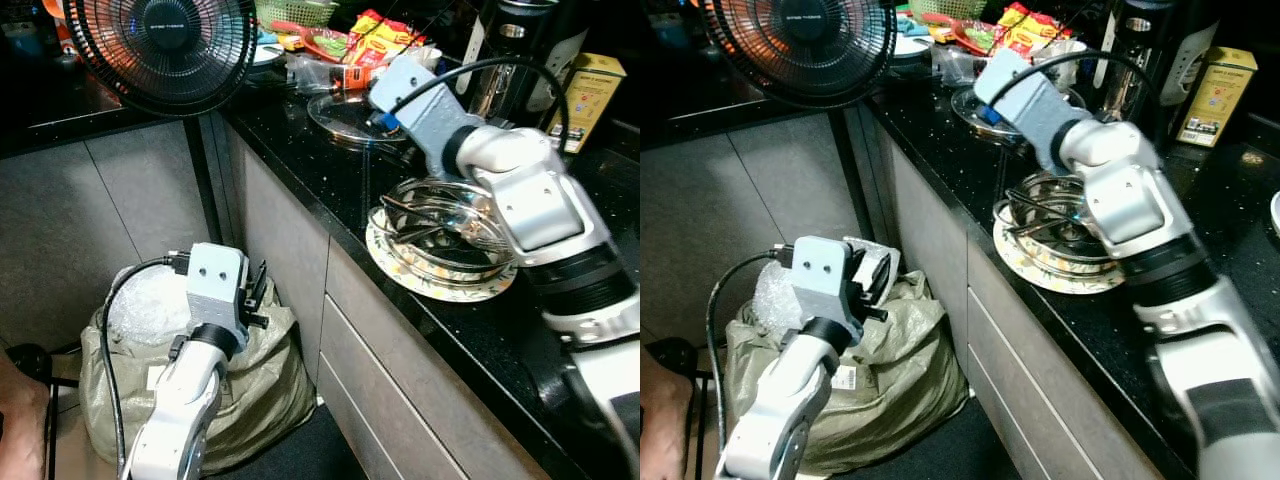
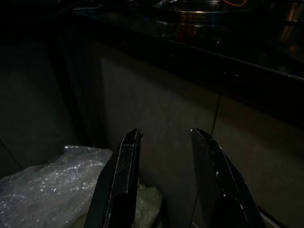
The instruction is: Kitchen organization
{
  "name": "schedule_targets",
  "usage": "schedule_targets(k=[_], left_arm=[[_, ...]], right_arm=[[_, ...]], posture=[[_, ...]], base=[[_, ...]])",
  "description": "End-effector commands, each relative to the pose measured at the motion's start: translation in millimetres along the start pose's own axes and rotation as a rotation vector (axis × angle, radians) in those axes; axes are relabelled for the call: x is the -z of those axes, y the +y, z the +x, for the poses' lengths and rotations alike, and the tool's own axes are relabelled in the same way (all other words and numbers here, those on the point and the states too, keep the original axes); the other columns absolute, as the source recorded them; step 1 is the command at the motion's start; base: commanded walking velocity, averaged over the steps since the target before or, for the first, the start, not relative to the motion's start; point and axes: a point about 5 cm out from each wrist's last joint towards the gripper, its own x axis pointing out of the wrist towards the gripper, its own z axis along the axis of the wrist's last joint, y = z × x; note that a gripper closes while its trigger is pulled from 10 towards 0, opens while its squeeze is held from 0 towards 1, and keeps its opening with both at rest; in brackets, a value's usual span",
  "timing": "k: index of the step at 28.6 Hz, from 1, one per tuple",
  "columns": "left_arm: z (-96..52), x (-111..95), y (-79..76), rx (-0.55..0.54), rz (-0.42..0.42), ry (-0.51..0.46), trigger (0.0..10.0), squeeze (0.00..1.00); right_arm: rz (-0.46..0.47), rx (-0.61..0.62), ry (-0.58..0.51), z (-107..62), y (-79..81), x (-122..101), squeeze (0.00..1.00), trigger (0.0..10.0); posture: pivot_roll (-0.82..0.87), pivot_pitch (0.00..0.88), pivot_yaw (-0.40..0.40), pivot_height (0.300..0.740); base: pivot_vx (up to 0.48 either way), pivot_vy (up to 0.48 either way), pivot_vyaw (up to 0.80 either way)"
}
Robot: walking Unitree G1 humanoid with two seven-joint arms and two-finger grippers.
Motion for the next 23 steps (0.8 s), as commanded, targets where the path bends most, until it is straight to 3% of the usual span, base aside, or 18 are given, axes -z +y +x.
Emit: schedule_targets(k=[1, 10, 20, 23], left_arm=[[-0.4, 5.4, 0.0, 0.006, 0.003, 0.022, 10.0, 0.0], [0.3, 6.5, -2.2, 0.01, 0.0, 0.026, 10.0, 0.0], [-0.2, 6.5, -1.6, 0.007, -0.002, 0.028, 10.0, 0.0], [-0.2, 6.4, -1.3, 0.005, 0.0, 0.027, 10.0, 0.0]], right_arm=[[-0.039, -0.057, 0.01, 0.5, 7.1, 0.7, 0.0, 10.0], [-0.108, -0.198, 0.068, -2.5, 20.3, 13.8, 0.0, 10.0], [-0.145, -0.258, 0.106, -7.3, 16.7, 22.6, 0.0, 10.0], [-0.198, -0.304, 0.145, -8.6, 21.3, 29.4, 0.0, 10.0]], posture=[[0.08, 0.0, -0.029, 0.74], [0.08, 0.0, -0.025, 0.74], [0.08, 0.0, -0.028, 0.74], [0.08, 0.0, -0.028, 0.74]], base=[[0.0, 0.0, 0.0], [0.0, 0.0, 0.0], [0.0, 0.0, 0.0], [0.0, 0.0, 0.0]])
